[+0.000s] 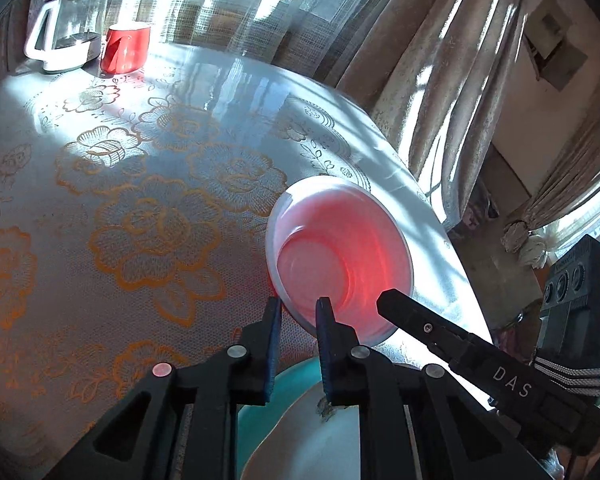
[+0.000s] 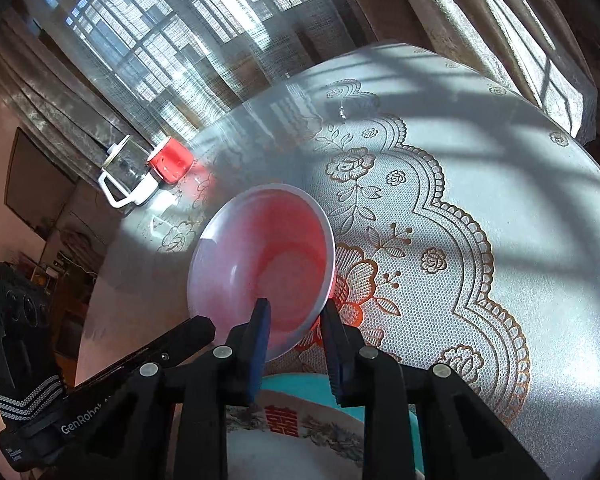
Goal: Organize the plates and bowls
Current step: 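Grip the rim of the red plastic bowl with both tools, then lift the red bowl with both tools and carry it over the steel bowl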
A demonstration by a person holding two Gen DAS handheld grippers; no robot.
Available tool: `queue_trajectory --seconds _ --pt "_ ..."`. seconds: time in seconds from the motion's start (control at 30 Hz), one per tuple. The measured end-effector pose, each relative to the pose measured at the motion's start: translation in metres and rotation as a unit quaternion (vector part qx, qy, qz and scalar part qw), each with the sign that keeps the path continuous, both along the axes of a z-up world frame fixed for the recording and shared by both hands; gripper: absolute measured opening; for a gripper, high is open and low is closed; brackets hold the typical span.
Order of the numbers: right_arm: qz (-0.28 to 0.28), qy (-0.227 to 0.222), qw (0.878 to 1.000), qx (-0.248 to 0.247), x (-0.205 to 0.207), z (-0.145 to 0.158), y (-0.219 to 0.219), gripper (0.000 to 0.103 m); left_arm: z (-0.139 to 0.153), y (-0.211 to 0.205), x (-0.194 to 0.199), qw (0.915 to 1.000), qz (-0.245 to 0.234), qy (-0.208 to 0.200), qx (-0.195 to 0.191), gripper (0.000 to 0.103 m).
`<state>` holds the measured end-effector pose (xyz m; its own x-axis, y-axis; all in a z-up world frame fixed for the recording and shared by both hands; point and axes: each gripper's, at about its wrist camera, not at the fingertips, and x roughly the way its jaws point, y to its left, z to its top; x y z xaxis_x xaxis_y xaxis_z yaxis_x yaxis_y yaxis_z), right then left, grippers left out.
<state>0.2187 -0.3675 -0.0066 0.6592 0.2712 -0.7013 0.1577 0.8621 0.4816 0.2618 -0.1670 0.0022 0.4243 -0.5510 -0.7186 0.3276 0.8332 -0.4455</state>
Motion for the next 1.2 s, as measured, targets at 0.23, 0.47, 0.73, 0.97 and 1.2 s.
queue_trajectory --seconds 0.23,0.47,0.73,0.97,1.2 --pt "0.028 -0.018 0.999 0.006 -0.015 0.013 0.027 0.026 0.021 0.031 -0.033 0.9991 0.021 -0.038 0.004 0.016" --pt "0.057 -0.037 0.998 0.011 -0.035 0.025 0.059 0.026 0.035 0.068 -0.063 0.9972 0.045 -0.06 0.001 0.016" --pt "0.089 -0.039 0.995 0.02 -0.053 0.022 0.097 0.026 0.035 0.104 -0.095 0.9949 0.069 -0.07 0.02 0.016" --pt "0.113 -0.033 0.993 0.025 -0.068 0.015 0.123 0.026 0.024 0.131 -0.118 0.9934 0.089 -0.066 0.03 0.016" --pt "0.132 -0.033 0.991 0.018 -0.078 0.014 0.146 0.026 0.031 0.151 -0.137 0.9915 0.099 -0.081 0.024 0.016"
